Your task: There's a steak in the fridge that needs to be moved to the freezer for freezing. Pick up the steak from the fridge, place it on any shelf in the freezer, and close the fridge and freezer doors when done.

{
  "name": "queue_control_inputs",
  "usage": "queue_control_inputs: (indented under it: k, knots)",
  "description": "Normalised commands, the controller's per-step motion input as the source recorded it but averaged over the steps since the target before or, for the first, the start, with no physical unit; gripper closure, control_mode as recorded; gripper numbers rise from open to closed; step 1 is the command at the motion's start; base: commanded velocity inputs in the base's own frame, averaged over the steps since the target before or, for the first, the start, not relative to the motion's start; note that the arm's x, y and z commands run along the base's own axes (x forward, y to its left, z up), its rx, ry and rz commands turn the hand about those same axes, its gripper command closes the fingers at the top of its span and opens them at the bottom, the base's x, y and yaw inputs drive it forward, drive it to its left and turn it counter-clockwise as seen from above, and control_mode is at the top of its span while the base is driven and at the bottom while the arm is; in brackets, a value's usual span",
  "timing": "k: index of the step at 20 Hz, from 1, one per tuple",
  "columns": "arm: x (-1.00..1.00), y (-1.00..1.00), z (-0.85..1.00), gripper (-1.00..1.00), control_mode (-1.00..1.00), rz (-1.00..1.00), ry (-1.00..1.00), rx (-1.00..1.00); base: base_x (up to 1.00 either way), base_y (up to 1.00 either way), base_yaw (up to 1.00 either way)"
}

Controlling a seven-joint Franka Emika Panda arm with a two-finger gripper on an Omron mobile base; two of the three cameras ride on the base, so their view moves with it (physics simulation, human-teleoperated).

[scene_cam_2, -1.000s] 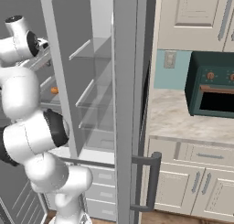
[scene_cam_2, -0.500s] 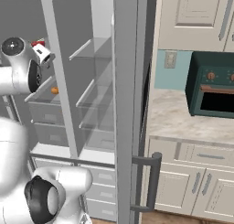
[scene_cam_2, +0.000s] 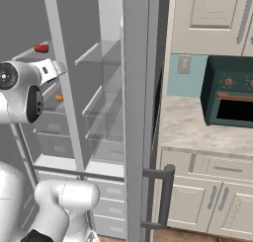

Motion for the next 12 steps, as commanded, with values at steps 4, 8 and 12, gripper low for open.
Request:
queue_control_inputs:
  k: [4,8,12]
  knots:
    - [-0.33,-0.39,0.29,-1.00,-1.00,-0.43,0.19,0.30,0.00,0.00,0.00]
    - [-0.30,-0.18,0.00,-1.00,-1.00,-0.34,0.13,0.27,0.00,0.00,0.00]
    - [-0.26,-0.44,-0.22,-1.00,-1.00,-0.04,0.16,0.07,0.00,0.00,0.00]
